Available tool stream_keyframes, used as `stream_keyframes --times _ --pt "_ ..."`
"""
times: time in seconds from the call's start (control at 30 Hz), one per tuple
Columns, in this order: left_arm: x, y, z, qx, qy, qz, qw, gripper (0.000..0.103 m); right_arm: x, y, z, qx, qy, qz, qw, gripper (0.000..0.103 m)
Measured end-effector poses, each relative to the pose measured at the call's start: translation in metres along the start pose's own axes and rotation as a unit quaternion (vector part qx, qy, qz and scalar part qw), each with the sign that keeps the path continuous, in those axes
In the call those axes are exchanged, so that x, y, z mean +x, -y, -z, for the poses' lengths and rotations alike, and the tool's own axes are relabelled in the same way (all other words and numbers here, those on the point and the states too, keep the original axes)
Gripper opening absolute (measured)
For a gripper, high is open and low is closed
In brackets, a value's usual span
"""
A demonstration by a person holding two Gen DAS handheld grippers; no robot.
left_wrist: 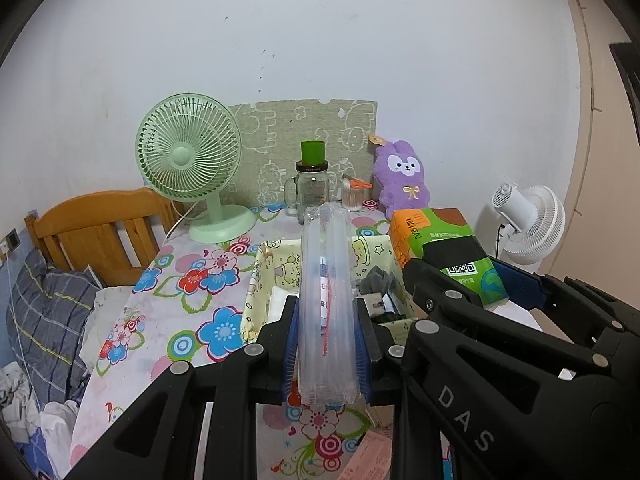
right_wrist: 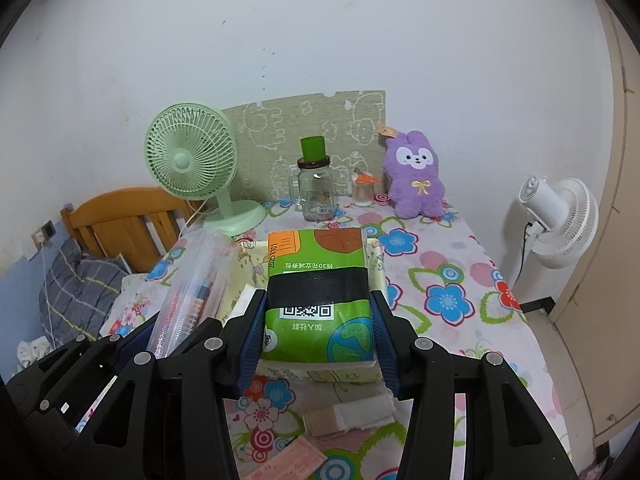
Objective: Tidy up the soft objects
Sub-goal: 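Carry the straw pack over the box with the left tool while the right tool carries the green pack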
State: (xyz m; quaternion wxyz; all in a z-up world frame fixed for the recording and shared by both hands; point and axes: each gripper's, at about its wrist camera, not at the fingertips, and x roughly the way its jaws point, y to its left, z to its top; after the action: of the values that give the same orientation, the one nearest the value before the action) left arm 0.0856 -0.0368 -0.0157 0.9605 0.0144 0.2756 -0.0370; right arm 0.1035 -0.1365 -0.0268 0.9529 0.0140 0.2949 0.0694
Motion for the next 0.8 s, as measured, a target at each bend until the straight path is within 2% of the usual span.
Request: stream_keyframes --times 0.8 --pt "0.066 -0.010 -0.025 -0.010 -0.015 -0.005 0.9998 0.025 0.069 0.006 -0.028 -0.005 -0.007 -0.004 1.000 0.053"
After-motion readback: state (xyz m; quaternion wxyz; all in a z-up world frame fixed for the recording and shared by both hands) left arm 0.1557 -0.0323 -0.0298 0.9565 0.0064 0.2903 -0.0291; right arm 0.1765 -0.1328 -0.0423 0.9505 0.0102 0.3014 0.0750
